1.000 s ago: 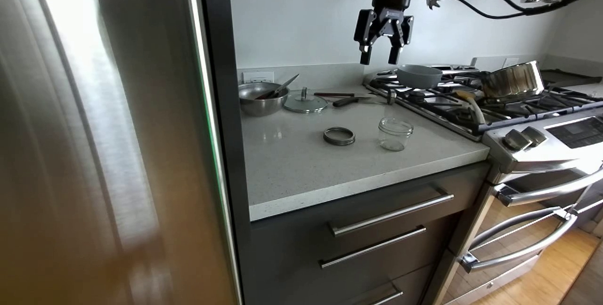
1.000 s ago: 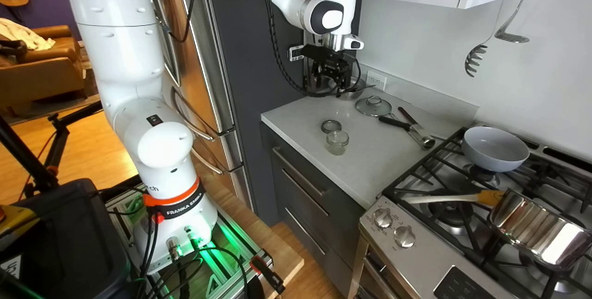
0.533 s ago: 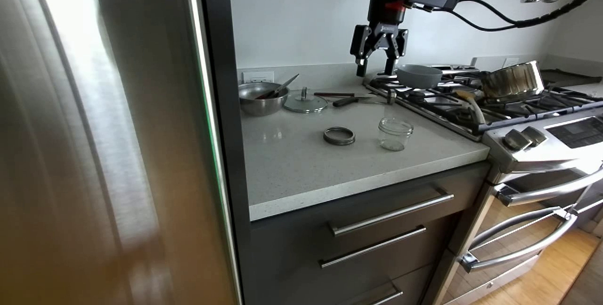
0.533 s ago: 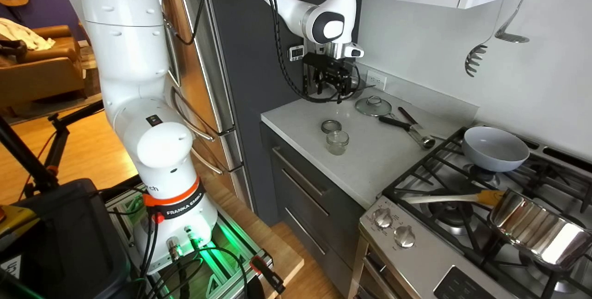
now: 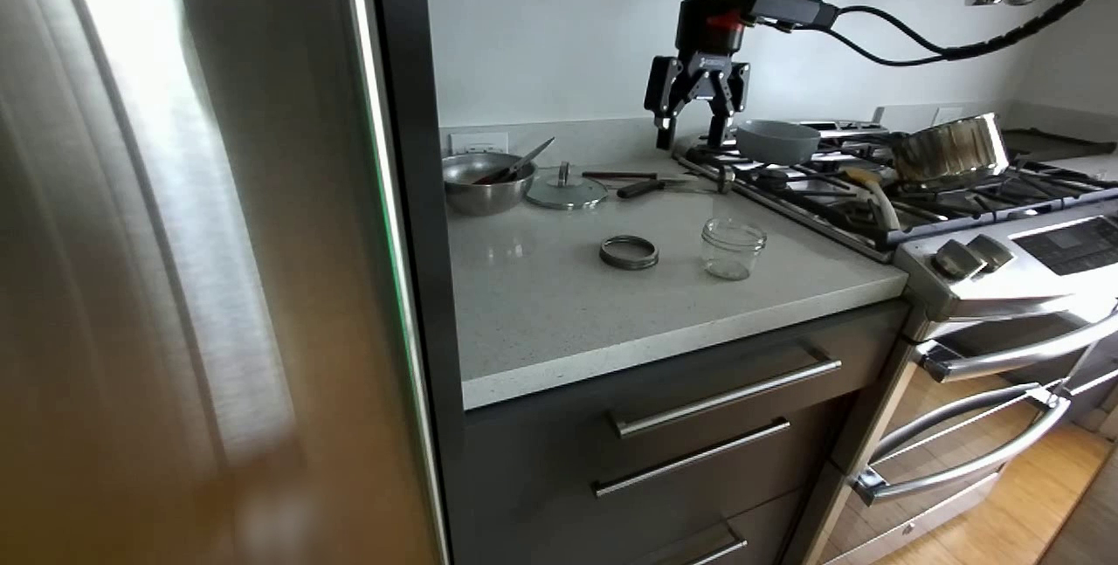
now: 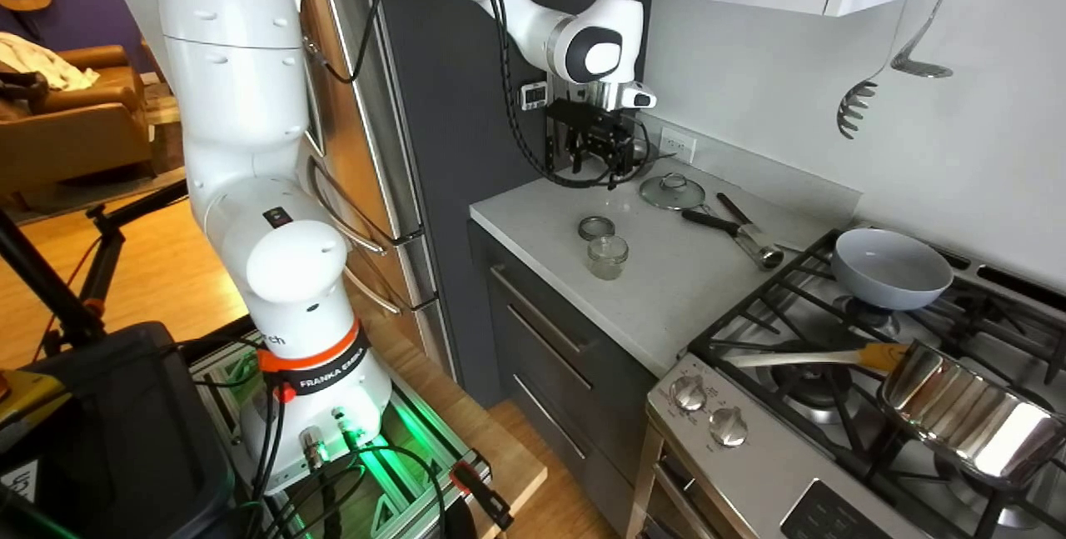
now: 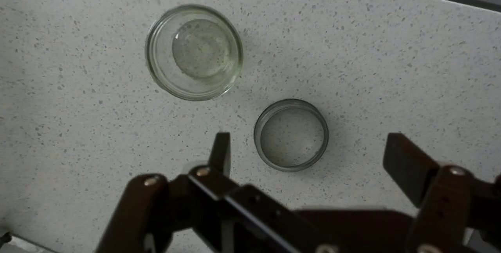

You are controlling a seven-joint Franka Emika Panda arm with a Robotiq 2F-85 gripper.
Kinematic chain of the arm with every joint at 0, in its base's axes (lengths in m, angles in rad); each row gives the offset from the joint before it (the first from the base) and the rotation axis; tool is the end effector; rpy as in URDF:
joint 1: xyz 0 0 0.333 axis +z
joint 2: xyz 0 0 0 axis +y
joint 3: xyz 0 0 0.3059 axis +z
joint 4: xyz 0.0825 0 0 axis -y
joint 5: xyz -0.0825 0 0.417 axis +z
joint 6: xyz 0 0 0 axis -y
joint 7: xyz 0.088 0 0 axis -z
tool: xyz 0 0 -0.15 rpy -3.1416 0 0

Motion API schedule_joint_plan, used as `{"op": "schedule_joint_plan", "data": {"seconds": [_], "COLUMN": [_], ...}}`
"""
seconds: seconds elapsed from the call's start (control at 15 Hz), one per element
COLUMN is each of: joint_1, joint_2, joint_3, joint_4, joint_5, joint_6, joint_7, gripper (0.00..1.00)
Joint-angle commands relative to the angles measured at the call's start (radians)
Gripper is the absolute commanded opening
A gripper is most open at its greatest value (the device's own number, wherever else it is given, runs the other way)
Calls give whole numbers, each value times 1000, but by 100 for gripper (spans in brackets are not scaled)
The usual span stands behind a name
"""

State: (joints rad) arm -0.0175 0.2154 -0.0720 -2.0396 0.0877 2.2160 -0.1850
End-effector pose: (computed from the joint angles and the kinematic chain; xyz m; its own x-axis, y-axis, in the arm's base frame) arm 0.6016 -0.0482 0.2617 0.9986 0.0436 -0.0291 0.0418 -0.9974 -0.0589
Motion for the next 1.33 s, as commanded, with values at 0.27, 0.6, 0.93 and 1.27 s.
{"op": "schedule_joint_plan", "data": {"seconds": [0.27, 0.6, 0.93, 1.27], "joint_1": [-13, -12, -20, -23], "joint_2": [91, 176, 194, 210], "joint_3": [25, 22, 31, 31], "joint_4": [68, 92, 86, 103], "joint_5": [-42, -68, -56, -57], "joint_6": [3, 112, 160, 166], "joint_7": [1, 49, 36, 38], "gripper": [100, 100, 100, 100]}}
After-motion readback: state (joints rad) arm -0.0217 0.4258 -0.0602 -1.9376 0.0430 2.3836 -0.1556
